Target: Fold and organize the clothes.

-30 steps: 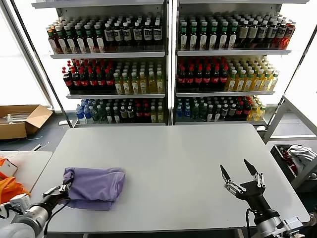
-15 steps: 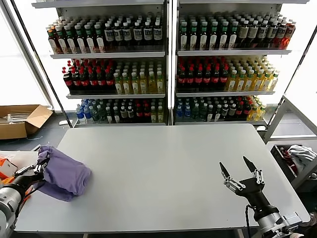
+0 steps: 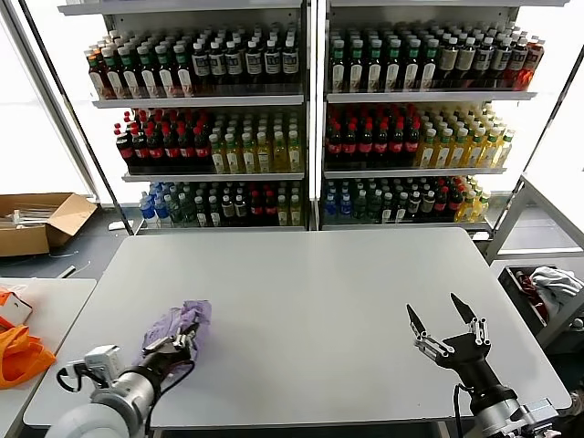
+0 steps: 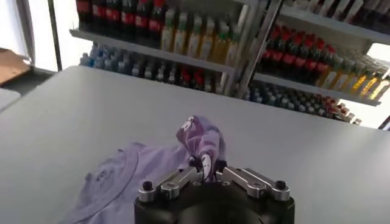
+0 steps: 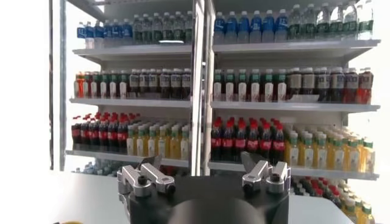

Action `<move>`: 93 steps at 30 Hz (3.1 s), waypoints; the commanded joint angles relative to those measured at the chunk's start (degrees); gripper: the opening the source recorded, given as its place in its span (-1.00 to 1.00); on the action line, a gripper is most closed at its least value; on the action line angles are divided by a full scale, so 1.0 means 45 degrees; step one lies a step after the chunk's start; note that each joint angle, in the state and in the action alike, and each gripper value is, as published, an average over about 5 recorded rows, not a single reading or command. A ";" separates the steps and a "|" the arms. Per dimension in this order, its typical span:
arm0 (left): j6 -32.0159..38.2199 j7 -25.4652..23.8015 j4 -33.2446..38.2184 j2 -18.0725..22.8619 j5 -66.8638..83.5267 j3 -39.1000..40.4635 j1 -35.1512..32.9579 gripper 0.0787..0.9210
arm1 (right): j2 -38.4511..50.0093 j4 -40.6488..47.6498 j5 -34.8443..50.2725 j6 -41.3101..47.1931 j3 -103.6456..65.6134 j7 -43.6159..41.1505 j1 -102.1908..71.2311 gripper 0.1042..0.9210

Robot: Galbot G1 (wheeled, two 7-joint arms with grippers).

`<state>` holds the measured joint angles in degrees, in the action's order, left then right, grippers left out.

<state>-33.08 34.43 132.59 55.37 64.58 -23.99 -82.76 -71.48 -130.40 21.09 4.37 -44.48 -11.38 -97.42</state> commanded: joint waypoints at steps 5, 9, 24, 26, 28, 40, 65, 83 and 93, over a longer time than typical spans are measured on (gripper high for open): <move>0.0409 0.2788 -0.4503 0.5033 0.1345 0.6102 0.5901 -0.82 | -0.0416 -0.0590 -0.0803 0.0450 0.0195 0.0128 -0.0573 0.76; 0.0615 0.2760 -0.4879 0.5385 0.1355 0.5971 0.6545 -0.82 | -0.0381 -0.0644 -0.0984 0.0933 0.0444 0.0144 -0.0750 0.76; 0.1085 -0.0057 -0.1067 0.2892 0.0804 0.3957 0.4360 -0.11 | 0.0858 0.1897 0.0938 0.3190 0.3937 0.2558 0.2289 0.76; 0.1107 -0.0356 -0.0813 0.2517 0.0721 0.3397 0.4158 0.01 | 0.0781 0.2304 0.0977 0.3366 0.4625 0.2680 0.2829 0.76; 0.1127 -0.0639 -0.0660 0.2159 0.0601 0.2834 0.3932 0.15 | 0.0610 0.2731 0.0991 0.3639 0.5350 0.2957 0.3471 0.76; 0.1265 -0.1092 0.0193 0.1877 -0.0278 0.0611 0.1591 0.76 | -0.0785 0.6475 0.1323 0.4711 0.8109 0.4229 0.6768 0.76; 0.1212 -0.1551 0.0760 0.2472 -0.1843 0.0801 0.0098 0.77 | -0.0129 0.4131 0.1167 0.3787 0.6983 0.2621 0.5235 -0.61; 0.1218 -0.1857 0.0632 0.2776 -0.1954 0.0792 0.0070 0.77 | 0.1600 0.2269 0.1325 0.4533 0.3990 0.2357 0.2702 -0.98; 0.1199 -0.1944 0.0758 0.2693 -0.1893 0.0828 0.0130 0.77 | 0.1190 0.1029 -0.0226 0.4048 0.3104 0.2347 0.2121 -0.56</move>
<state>-27.65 25.89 135.74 67.30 56.20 -20.22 -82.07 -66.57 -120.07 24.82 23.34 -24.86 -0.84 -83.90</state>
